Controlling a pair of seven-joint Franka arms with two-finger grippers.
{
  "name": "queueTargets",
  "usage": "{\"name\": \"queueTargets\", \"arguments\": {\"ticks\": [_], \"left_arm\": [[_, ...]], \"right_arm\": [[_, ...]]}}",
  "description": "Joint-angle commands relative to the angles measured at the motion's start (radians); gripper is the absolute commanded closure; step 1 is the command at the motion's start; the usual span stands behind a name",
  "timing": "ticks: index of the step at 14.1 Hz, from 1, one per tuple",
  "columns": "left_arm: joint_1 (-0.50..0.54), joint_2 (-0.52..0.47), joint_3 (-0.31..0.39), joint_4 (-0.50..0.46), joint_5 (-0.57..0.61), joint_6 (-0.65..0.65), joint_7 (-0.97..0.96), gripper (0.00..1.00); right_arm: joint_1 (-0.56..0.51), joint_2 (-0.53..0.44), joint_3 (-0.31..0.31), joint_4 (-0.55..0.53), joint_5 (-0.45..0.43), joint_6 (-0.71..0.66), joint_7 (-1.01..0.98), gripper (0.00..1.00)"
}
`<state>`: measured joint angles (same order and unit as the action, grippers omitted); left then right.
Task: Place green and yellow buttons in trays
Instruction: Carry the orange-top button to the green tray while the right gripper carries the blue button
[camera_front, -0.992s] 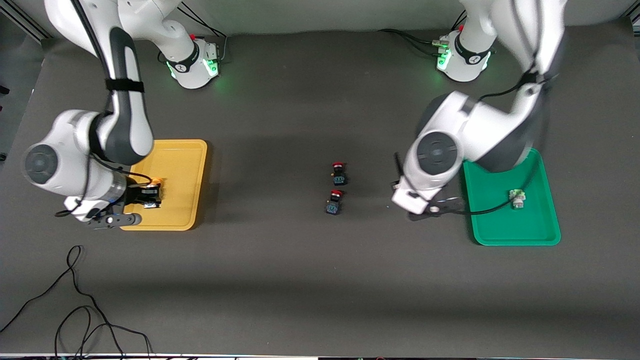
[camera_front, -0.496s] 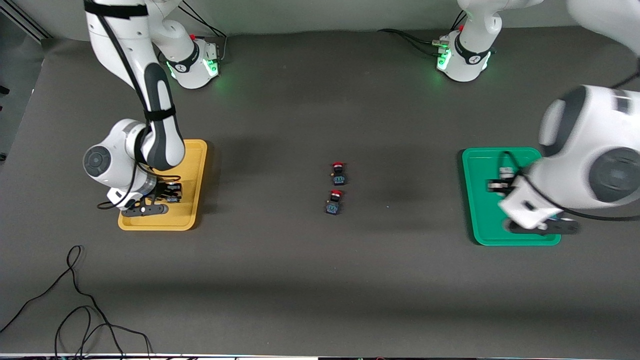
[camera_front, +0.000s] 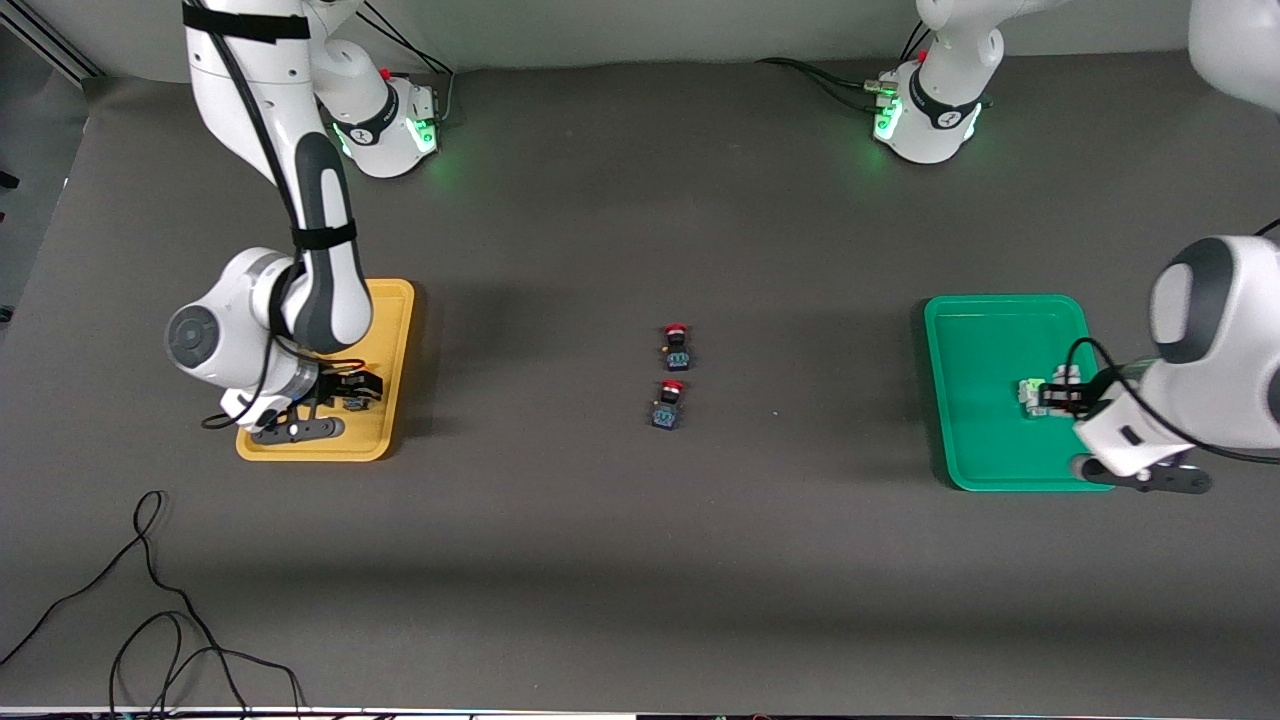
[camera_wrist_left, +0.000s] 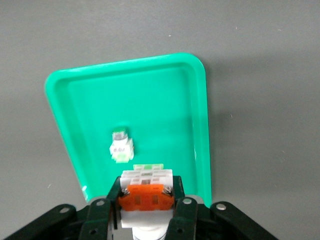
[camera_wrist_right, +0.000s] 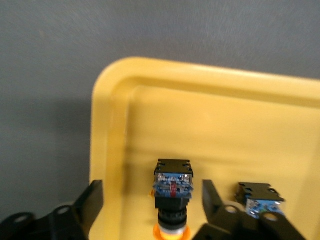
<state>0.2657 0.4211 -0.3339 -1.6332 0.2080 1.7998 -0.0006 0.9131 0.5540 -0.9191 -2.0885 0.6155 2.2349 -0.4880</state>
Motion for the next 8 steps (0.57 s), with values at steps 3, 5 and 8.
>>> {"name": "queueTargets", "arguments": {"ticks": [3, 5, 8], "left_arm": [[0.072, -0.143, -0.008, -0.491, 0.010, 0.491, 0.013, 1.00], [0.087, -0.137, -0.008, -0.591, 0.010, 0.639, 0.013, 1.00], [0.109, -0.099, -0.008, -0.677, 0.010, 0.817, 0.013, 1.00]], "right_arm": [[0.010, -0.039, -0.090, 0.318, -0.183, -0.403, 0.133, 0.00], [0.021, -0.066, -0.099, 0.411, -0.229, -0.522, 0.173, 0.00], [0.046, -0.137, -0.112, 0.493, -0.325, -0.638, 0.206, 0.00]]}}
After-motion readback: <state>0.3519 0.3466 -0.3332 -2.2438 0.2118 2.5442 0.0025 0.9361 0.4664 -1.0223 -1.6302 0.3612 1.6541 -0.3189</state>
